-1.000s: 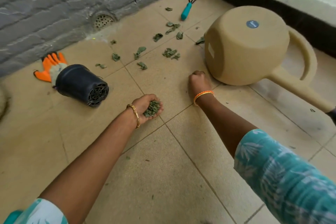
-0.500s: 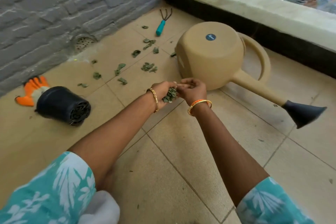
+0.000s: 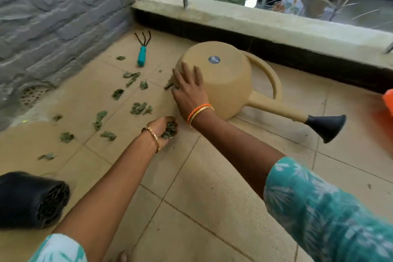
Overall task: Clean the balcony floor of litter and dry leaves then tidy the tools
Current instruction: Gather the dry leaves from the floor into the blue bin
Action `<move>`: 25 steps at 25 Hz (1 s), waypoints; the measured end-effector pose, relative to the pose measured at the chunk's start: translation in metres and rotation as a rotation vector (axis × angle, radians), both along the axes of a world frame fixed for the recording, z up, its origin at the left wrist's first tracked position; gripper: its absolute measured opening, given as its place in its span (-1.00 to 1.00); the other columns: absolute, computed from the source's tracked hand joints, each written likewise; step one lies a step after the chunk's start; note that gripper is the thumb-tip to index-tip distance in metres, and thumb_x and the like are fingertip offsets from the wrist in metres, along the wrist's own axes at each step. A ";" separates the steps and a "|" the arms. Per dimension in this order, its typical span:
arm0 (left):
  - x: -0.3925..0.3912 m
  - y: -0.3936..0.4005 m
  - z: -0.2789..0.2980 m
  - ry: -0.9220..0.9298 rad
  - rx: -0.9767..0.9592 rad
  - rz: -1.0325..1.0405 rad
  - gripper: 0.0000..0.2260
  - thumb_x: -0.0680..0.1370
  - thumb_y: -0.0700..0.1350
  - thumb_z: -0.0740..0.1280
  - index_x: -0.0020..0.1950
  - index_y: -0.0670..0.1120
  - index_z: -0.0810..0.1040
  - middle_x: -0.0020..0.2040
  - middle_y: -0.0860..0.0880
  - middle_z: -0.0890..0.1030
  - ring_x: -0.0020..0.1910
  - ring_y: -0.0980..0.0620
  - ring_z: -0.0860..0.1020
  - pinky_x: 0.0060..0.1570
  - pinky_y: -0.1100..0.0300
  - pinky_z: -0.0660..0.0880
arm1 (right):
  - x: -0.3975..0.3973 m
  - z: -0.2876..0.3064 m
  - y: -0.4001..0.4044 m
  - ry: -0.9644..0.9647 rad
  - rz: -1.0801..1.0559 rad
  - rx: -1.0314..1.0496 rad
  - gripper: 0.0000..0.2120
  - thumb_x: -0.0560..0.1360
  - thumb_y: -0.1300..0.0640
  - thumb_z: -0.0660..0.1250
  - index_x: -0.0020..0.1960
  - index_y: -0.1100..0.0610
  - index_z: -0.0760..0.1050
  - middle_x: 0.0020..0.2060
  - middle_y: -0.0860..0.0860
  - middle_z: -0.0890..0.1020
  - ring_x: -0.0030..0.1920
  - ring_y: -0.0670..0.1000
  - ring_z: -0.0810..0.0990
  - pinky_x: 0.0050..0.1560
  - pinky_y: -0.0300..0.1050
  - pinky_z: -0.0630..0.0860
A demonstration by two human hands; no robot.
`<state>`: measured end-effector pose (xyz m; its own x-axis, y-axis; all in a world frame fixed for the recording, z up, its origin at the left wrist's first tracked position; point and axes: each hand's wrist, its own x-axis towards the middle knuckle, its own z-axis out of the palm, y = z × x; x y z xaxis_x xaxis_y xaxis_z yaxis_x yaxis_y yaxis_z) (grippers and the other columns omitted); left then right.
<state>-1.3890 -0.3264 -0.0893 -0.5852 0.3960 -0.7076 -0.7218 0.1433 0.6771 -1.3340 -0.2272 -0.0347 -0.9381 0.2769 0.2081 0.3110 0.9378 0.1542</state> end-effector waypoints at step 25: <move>-0.077 0.001 -0.003 -0.093 0.029 -0.335 -0.77 0.61 -0.24 0.21 -0.26 -0.19 0.42 -0.31 -0.10 0.45 -0.46 0.07 0.49 -0.54 0.34 0.48 | 0.010 -0.055 0.070 -0.247 -0.406 -0.488 -0.37 0.45 0.28 0.26 0.48 0.09 0.18 0.51 0.13 0.04 0.49 0.17 0.03 0.46 0.10 0.11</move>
<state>-1.4656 -0.3254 -0.0926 -0.3527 0.5762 -0.7373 -0.6968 0.3642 0.6179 -1.3239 -0.1568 -0.0895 -0.7438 0.6249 -0.2373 0.6632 0.7343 -0.1450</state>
